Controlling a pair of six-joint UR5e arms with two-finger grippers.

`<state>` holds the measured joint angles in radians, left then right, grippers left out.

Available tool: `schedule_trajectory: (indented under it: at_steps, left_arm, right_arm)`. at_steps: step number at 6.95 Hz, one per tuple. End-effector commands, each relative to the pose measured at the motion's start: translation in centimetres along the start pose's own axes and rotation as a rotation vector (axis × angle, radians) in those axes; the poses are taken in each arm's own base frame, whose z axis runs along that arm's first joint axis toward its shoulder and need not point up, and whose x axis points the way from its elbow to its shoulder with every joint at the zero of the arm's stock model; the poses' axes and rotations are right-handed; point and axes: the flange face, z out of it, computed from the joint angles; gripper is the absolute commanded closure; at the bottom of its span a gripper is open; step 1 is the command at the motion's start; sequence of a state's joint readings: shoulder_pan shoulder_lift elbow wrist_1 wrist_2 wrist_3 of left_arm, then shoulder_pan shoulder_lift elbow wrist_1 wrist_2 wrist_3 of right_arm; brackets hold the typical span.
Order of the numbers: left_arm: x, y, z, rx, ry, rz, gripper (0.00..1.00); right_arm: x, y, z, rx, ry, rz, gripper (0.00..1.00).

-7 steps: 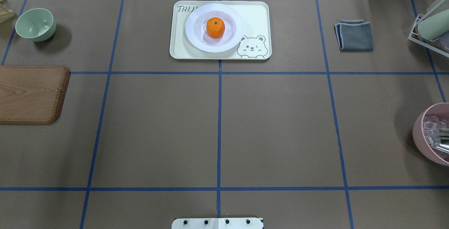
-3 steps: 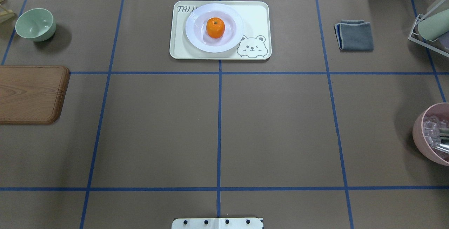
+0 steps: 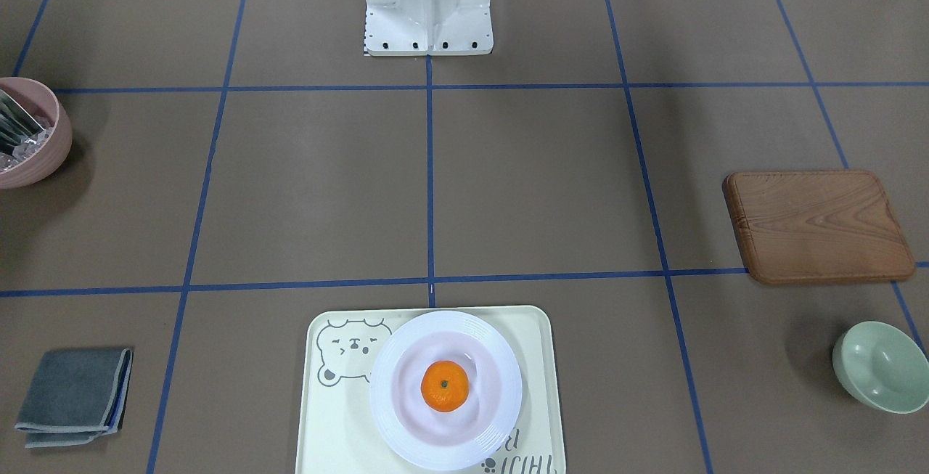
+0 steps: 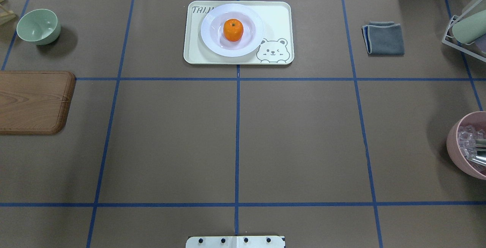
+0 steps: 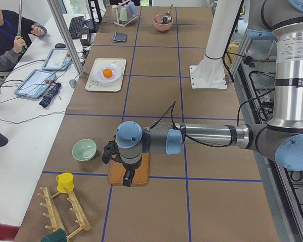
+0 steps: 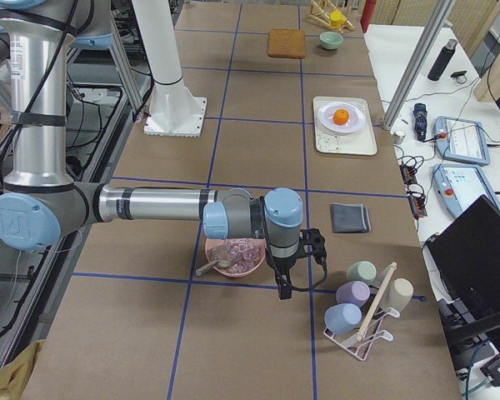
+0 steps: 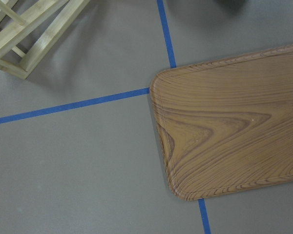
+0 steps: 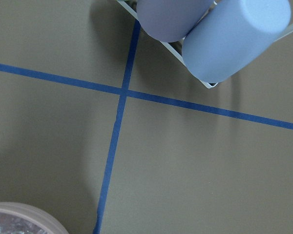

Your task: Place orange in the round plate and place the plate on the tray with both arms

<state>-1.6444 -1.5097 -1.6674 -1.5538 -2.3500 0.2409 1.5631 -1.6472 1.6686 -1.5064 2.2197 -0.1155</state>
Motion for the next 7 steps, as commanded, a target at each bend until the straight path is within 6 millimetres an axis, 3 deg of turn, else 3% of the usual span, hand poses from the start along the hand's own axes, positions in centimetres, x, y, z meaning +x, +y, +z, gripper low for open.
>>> schedule_trajectory:
  at_steps: [1,7]
  left_arm:
    - [-0.02,0.02,0.01,0.0,-0.001,0.0,0.01]
    - [-0.05,0.1,0.06,-0.002,-0.001,-0.001,0.01]
  right_arm:
    - [0.15,0.16,0.22,-0.005,-0.001,0.004,0.0]
    - [0.45,0.45,0.68,-0.013,-0.003,0.011,0.0]
